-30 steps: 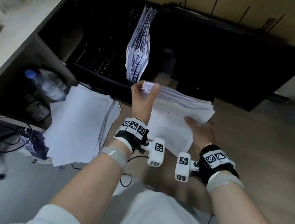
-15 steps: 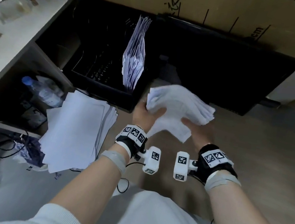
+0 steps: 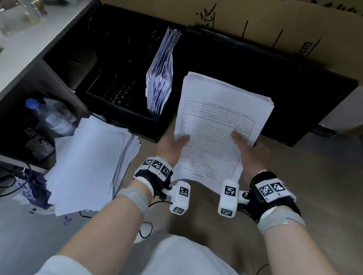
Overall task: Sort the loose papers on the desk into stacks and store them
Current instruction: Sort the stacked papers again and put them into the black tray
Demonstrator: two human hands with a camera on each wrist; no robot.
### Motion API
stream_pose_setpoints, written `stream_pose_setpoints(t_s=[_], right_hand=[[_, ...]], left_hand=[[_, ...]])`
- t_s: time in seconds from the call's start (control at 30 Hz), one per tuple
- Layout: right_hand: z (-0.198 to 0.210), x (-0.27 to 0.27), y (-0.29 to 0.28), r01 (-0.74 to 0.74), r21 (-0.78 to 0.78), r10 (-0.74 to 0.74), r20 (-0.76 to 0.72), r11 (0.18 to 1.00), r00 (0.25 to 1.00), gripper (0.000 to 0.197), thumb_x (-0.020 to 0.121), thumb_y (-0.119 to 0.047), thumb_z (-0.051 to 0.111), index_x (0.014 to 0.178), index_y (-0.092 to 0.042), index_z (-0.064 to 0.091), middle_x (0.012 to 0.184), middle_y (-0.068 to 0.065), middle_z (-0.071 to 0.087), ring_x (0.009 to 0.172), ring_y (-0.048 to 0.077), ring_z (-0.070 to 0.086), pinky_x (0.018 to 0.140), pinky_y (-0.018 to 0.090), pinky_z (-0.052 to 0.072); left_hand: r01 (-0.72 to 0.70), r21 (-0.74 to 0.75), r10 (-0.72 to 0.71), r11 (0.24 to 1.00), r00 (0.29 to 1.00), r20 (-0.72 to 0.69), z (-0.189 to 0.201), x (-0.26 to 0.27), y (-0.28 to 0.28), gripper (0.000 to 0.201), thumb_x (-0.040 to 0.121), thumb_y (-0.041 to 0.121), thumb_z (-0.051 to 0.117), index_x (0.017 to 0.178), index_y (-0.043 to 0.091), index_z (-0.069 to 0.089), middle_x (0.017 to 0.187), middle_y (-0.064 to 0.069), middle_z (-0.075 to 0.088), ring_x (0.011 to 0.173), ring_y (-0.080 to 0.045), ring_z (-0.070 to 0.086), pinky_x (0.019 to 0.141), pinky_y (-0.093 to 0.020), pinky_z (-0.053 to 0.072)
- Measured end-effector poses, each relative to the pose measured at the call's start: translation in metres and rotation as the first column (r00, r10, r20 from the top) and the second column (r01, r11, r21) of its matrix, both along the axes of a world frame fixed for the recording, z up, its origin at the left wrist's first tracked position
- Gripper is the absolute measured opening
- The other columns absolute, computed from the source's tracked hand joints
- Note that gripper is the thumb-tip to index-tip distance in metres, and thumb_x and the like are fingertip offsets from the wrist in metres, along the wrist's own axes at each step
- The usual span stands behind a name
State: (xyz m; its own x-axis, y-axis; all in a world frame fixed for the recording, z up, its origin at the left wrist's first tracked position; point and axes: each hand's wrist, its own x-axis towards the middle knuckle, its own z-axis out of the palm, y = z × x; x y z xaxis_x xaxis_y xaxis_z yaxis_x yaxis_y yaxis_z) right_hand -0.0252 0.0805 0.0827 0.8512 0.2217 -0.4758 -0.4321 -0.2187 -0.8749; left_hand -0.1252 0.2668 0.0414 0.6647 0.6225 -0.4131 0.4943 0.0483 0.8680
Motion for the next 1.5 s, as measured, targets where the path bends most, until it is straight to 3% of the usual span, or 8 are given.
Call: stream_pose_setpoints(t_s=[0.23, 0.37, 0.47, 0.6, 0.87, 1.0, 1.33, 1.5], right_hand=[[0.011, -0.012, -0.013, -0.224, -0.086, 0.23, 0.07, 0.971, 0.971, 0.035, 0.101, -0.043, 0.05, 0.124, -0.022, 0.064, 0.113, -0.004, 0.07, 0.106, 0.019, 0.066, 0.1, 0.041, 0.05], [0.03, -0.021, -0.003, -0.352, -0.05, 0.354, 0.219, 0.935, 0.909, 0.037, 0.102, -0.033, 0.048, 0.14, -0.029, 0.049, 0.132, -0.004, 0.061, 0.118, 0.014, 0.058, 0.101, 0.034, 0.045], [0.032, -0.033, 0.0, -0.572, -0.184, 0.601, 0.256, 0.799, 0.757, 0.084, 0.089, -0.025, 0.065, 0.155, -0.041, 0.017, 0.159, -0.003, 0.03, 0.141, 0.014, 0.035, 0.115, 0.034, 0.033], [0.036, -0.042, -0.014, -0.628, -0.133, 0.64, 0.22, 0.767, 0.736, 0.097, 0.084, -0.013, 0.065, 0.157, -0.042, 0.008, 0.166, -0.006, 0.004, 0.151, 0.012, 0.01, 0.122, 0.034, 0.016], [0.035, -0.054, -0.034, -0.46, 0.093, 0.438, 0.19, 0.883, 0.879, 0.072, 0.094, -0.02, 0.065, 0.154, -0.034, 0.028, 0.143, -0.02, 0.041, 0.114, -0.012, 0.046, 0.084, 0.003, 0.042], [0.033, -0.055, -0.036, -0.43, 0.12, 0.405, 0.187, 0.895, 0.895, 0.067, 0.094, -0.024, 0.067, 0.152, -0.033, 0.035, 0.146, -0.015, 0.041, 0.129, -0.004, 0.041, 0.091, 0.009, 0.035], [0.04, -0.053, -0.033, -0.311, 0.145, 0.286, 0.17, 0.939, 0.943, 0.032, 0.1, -0.028, 0.057, 0.132, -0.033, 0.054, 0.116, -0.015, 0.064, 0.107, 0.005, 0.063, 0.08, 0.012, 0.048], [0.036, -0.049, -0.034, -0.209, 0.181, 0.192, 0.106, 0.961, 0.976, 0.023, 0.103, -0.027, 0.051, 0.123, -0.038, 0.052, 0.104, -0.018, 0.066, 0.085, -0.008, 0.065, 0.066, 0.009, 0.049]], left_hand=[[0.044, 0.078, -0.063, 0.996, 0.963, 0.263, 0.034, -0.003, -0.032, 0.093, 0.096, -0.007, 0.048, 0.155, 0.048, 0.004, 0.151, 0.018, 0.039, 0.13, 0.001, 0.044, 0.105, -0.021, 0.041], [0.185, -0.007, -0.179, 0.983, 0.959, 0.219, 0.052, 0.0, -0.055, 0.037, 0.087, 0.037, 0.062, 0.121, 0.026, 0.071, 0.127, -0.001, 0.069, 0.118, -0.015, 0.063, 0.111, -0.045, 0.045], [0.11, -0.12, -0.081, 0.987, 0.97, 0.228, 0.055, 0.003, -0.068, 0.054, 0.072, 0.062, 0.071, 0.095, 0.012, 0.073, 0.103, -0.02, 0.075, 0.095, -0.031, 0.072, 0.089, -0.046, 0.056], [0.092, 0.138, -0.12, 0.986, 0.971, 0.208, 0.053, -0.007, -0.069, 0.037, 0.096, 0.037, 0.063, 0.078, 0.005, 0.063, 0.079, -0.015, 0.068, 0.071, -0.021, 0.063, 0.075, -0.048, 0.053], [0.05, 0.057, -0.058, 0.997, 0.986, 0.158, 0.05, -0.018, -0.072, 0.049, 0.091, 0.057, 0.056, 0.093, 0.01, 0.07, 0.094, -0.001, 0.075, 0.092, -0.017, 0.071, 0.089, -0.037, 0.056], [-0.039, 0.137, 0.024, 0.99, 0.994, 0.106, 0.055, -0.026, -0.074, 0.047, 0.096, 0.042, 0.063, 0.057, 0.021, 0.049, 0.049, 0.014, 0.051, 0.05, -0.002, 0.051, 0.053, -0.02, 0.04], [-0.016, 0.157, 0.0, 0.987, 0.995, 0.103, 0.052, -0.026, -0.063, 0.05, 0.086, 0.044, 0.051, 0.081, -0.004, 0.063, 0.078, -0.008, 0.062, 0.076, -0.021, 0.056, 0.083, -0.043, 0.053], [-0.087, 0.143, 0.068, 0.986, 0.989, 0.132, 0.057, -0.03, -0.06, 0.018, 0.097, 0.028, 0.063, 0.085, 0.017, 0.072, 0.083, 0.002, 0.073, 0.083, -0.017, 0.068, 0.083, -0.029, 0.053]])
